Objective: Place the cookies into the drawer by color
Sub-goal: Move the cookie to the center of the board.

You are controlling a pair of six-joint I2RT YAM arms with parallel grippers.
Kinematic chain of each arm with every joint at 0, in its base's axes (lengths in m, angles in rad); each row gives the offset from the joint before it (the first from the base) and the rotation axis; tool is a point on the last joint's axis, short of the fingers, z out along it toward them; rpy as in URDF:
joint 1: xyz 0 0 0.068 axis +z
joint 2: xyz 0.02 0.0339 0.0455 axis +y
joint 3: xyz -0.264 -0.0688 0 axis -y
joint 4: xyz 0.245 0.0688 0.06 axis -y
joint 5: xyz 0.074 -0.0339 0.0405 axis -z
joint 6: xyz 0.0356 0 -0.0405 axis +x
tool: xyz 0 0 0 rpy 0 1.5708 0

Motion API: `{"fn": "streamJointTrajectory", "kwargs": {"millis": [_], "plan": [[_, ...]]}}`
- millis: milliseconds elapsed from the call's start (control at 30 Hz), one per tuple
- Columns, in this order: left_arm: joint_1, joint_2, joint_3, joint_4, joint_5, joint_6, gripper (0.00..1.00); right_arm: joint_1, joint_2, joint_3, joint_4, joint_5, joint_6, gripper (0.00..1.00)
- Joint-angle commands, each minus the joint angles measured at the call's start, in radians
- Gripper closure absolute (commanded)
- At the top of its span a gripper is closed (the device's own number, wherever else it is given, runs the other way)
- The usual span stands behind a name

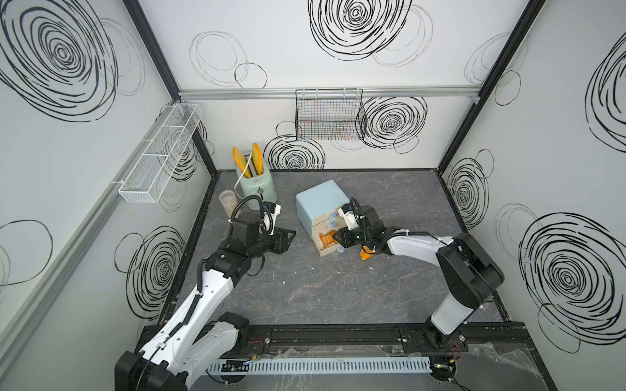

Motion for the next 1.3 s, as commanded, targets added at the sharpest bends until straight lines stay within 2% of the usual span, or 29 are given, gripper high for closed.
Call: {"fn": "streamJointTrajectory", "kwargs": {"millis": [0,233,367,500,967,1267], "plan": [[0.011,0.001,-0.013,0.039,0.017,0.003,0.45,-0.01,-0.126,-0.056,0.04,0.077,0.004,0.63],[0.011,0.001,-0.016,0.039,0.018,0.0,0.45,-0.126,-0.325,-0.214,0.011,0.227,0.033,0.43],[0.012,0.001,-0.016,0.037,0.018,0.0,0.45,-0.214,-0.346,-0.269,-0.028,0.192,0.024,0.31],[0.014,0.005,-0.016,0.038,0.017,0.0,0.45,-0.221,-0.306,-0.272,-0.073,0.156,-0.007,0.24],[0.022,0.007,-0.015,0.035,0.022,0.001,0.44,-0.184,-0.137,-0.242,-0.105,0.163,-0.025,0.22],[0.034,0.009,-0.016,0.037,0.037,-0.001,0.44,-0.107,-0.033,-0.174,-0.192,0.292,-0.051,0.31]]}}
